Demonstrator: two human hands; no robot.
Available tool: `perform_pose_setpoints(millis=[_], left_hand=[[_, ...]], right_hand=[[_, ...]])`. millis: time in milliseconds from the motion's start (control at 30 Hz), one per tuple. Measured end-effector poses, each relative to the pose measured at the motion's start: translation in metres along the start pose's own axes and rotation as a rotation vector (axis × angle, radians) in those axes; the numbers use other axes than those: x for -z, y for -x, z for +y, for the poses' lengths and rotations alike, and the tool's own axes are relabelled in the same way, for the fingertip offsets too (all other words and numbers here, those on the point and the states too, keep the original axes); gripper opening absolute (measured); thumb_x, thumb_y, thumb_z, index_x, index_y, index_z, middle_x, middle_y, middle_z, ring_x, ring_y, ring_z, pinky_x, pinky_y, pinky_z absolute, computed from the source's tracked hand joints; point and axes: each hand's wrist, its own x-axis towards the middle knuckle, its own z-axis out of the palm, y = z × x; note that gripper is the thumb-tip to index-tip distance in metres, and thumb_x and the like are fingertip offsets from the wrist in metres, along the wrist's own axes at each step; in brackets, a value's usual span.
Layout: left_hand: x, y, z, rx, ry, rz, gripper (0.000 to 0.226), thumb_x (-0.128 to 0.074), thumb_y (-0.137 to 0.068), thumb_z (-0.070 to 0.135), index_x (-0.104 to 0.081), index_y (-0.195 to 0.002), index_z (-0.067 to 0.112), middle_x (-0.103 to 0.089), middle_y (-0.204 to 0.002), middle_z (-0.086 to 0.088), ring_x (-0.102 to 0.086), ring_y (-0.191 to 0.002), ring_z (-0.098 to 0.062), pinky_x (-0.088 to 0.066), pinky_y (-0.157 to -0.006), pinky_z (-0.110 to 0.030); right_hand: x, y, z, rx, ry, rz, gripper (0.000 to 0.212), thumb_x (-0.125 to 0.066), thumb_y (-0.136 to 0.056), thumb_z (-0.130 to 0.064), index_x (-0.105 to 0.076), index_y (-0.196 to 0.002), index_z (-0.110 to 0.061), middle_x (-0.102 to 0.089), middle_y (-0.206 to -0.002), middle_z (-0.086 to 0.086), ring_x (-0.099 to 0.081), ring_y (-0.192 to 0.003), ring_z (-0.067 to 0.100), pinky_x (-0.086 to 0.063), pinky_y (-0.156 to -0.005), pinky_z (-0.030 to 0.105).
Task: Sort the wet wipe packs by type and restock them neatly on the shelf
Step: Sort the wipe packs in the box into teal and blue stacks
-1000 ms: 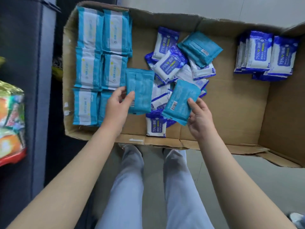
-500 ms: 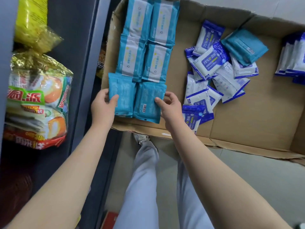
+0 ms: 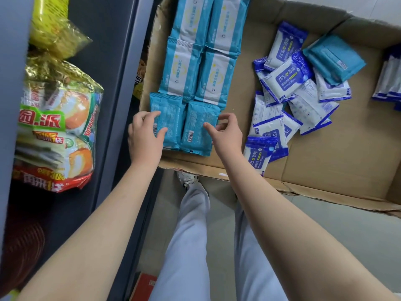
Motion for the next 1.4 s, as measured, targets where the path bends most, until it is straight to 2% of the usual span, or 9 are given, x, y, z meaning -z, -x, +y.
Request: perform_pose_setpoints(millis=[100, 200, 500, 667, 833, 900, 1033, 1200, 1400], left_hand=[[0.001, 0.001, 0.009, 0.006, 0.021, 0.011, 0.041, -0.064, -0.093, 0.022, -0.055, -0.133, 0.021, -0.045, -0.136, -0.001, -0.042, -0.122, -0.023, -0.04, -0.102, -0.037], [-0.002, 0.007, 0.024, -0.025, 0.062, 0.034, 0.039, -0.063, -0.094, 0.021, -0.057, -0.132, 0.019, -0.047, -0.135, -0.002, -0.042, -0.124, -0.022, -0.036, -0.101, -0.029], [-0.042, 0.003, 0.119, -0.141, 0.214, -0.008, 0.031, -0.063, -0.094, 0.021, -0.061, -0.125, 0.017, -0.05, -0.131, -0.004, -0.045, -0.124, -0.019, -0.028, -0.1, -0.018], [-0.086, -0.017, 0.19, -0.229, 0.287, -0.069, 0.031, -0.066, -0.091, 0.02, -0.064, -0.121, 0.013, -0.057, -0.122, -0.008, -0.053, -0.11, -0.019, -0.036, -0.094, -0.019], [-0.134, -0.032, 0.271, -0.081, 0.517, -0.302, 0.026, -0.063, -0.095, 0.024, -0.06, -0.119, 0.016, -0.062, -0.11, 0.001, -0.057, -0.09, -0.005, -0.042, -0.072, -0.004], [-0.157, -0.037, 0.299, -0.002, 0.576, -0.399, 0.032, -0.063, -0.095, 0.027, -0.057, -0.124, 0.015, -0.06, -0.109, 0.005, -0.057, -0.094, -0.005, -0.046, -0.081, -0.008], [-0.197, -0.05, 0.343, 0.173, 0.692, -0.456, 0.05, -0.065, -0.093, 0.032, -0.049, -0.137, 0.014, -0.06, -0.124, -0.003, -0.06, -0.112, -0.017, -0.049, -0.102, -0.037], [-0.222, -0.06, 0.366, 0.321, 0.781, -0.402, 0.051, -0.066, -0.092, 0.02, -0.048, -0.138, 0.007, -0.062, -0.12, -0.003, -0.061, -0.108, -0.018, -0.051, -0.097, -0.034], [-0.227, -0.053, 0.363, 0.248, 0.813, -0.427, 0.035, -0.065, -0.094, 0.018, -0.058, -0.126, 0.01, -0.065, -0.119, -0.002, -0.062, -0.109, -0.015, -0.054, -0.087, -0.027]], right_hand=[[0.009, 0.001, -0.004, -0.069, -0.104, 0.014, 0.03, -0.073, -0.089, -0.029, -0.055, -0.112, -0.022, -0.061, -0.089, -0.003, -0.065, -0.091, 0.015, -0.059, -0.083, 0.045], [0.031, 0.001, -0.003, -0.077, -0.152, 0.02, 0.027, -0.069, -0.092, -0.027, -0.055, -0.113, -0.019, -0.062, -0.098, -0.001, -0.066, -0.099, 0.021, -0.062, -0.077, 0.039], [0.148, -0.039, 0.011, -0.033, -0.146, 0.216, 0.016, -0.068, -0.09, -0.035, -0.058, -0.102, -0.03, -0.063, -0.098, -0.009, -0.065, -0.099, 0.02, -0.055, -0.091, 0.049], [0.217, -0.09, 0.009, 0.018, -0.095, 0.333, 0.032, -0.068, -0.091, -0.031, -0.061, -0.117, -0.015, -0.065, -0.113, 0.003, -0.059, -0.086, 0.006, -0.052, -0.092, 0.033], [0.271, -0.15, 0.003, 0.08, 0.053, 0.346, 0.041, -0.067, -0.092, -0.033, -0.06, -0.128, -0.015, -0.059, -0.131, 0.002, -0.055, -0.114, 0.013, -0.044, -0.103, 0.029], [0.288, -0.173, 0.0, 0.115, 0.146, 0.335, 0.045, -0.065, -0.092, -0.036, -0.058, -0.132, -0.016, -0.056, -0.136, 0.001, -0.051, -0.125, 0.016, -0.039, -0.109, 0.032], [0.311, -0.209, -0.003, 0.133, 0.229, 0.247, 0.056, -0.065, -0.094, -0.035, -0.047, -0.144, -0.018, -0.048, -0.147, 0.001, -0.047, -0.133, 0.015, -0.039, -0.111, 0.03], [0.324, -0.22, -0.004, 0.117, 0.227, 0.14, 0.052, -0.069, -0.091, -0.033, -0.054, -0.138, -0.017, -0.058, -0.137, 0.001, -0.056, -0.122, 0.013, -0.049, -0.104, 0.033], [0.326, -0.207, 0.0, 0.058, -0.012, 0.108, 0.032, -0.071, -0.09, -0.024, -0.064, -0.12, -0.018, -0.067, -0.116, -0.002, -0.068, -0.102, 0.012, -0.06, -0.085, 0.035]])
